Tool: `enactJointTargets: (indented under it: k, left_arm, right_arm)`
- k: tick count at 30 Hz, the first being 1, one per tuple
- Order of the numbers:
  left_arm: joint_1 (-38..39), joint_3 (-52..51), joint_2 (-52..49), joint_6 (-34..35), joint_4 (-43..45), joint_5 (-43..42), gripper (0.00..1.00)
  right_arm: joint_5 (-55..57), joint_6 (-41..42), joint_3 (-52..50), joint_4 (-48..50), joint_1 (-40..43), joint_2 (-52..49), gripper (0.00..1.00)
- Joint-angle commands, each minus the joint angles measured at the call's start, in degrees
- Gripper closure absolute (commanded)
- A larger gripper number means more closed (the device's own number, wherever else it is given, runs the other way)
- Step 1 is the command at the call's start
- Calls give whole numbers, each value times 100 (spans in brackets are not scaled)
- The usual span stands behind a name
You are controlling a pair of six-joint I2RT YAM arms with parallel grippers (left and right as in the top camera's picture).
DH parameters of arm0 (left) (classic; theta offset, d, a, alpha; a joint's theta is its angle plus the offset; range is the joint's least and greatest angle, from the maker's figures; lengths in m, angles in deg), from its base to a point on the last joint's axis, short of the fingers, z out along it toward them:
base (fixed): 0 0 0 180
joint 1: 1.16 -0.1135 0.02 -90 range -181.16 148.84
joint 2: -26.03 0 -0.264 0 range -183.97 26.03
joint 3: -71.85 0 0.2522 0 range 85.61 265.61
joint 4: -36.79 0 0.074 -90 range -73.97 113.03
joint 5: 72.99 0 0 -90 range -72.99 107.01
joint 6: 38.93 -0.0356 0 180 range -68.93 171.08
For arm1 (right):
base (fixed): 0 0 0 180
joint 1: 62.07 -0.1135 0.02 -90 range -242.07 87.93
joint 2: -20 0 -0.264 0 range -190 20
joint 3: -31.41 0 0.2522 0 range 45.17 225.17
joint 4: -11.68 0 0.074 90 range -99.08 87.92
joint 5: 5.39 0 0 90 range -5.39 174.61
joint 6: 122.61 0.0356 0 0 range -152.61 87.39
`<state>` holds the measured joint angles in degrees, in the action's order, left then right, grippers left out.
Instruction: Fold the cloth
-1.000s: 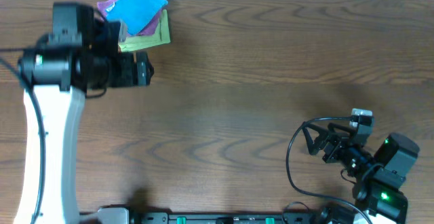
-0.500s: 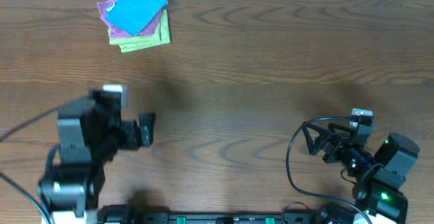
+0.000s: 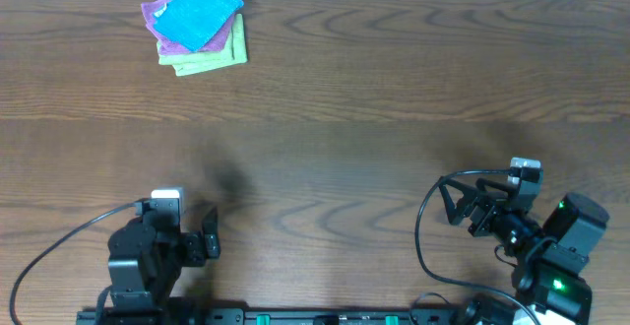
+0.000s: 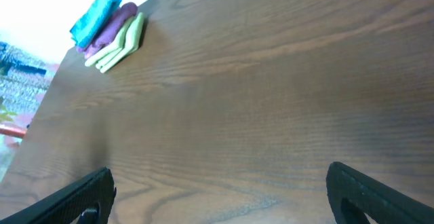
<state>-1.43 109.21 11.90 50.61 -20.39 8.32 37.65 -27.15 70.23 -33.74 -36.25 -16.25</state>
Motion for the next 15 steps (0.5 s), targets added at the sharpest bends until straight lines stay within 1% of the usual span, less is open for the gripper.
enactJointTargets:
  k: [1, 15]
  left_arm:
    - [9, -271, 321, -87, 17, 455, 4]
    - [9, -1023, 1047, -87, -7, 487, 5]
  right_arm:
    - [-107, 24, -7, 9, 39, 26, 1]
    - [-107, 26, -7, 9, 39, 26, 1]
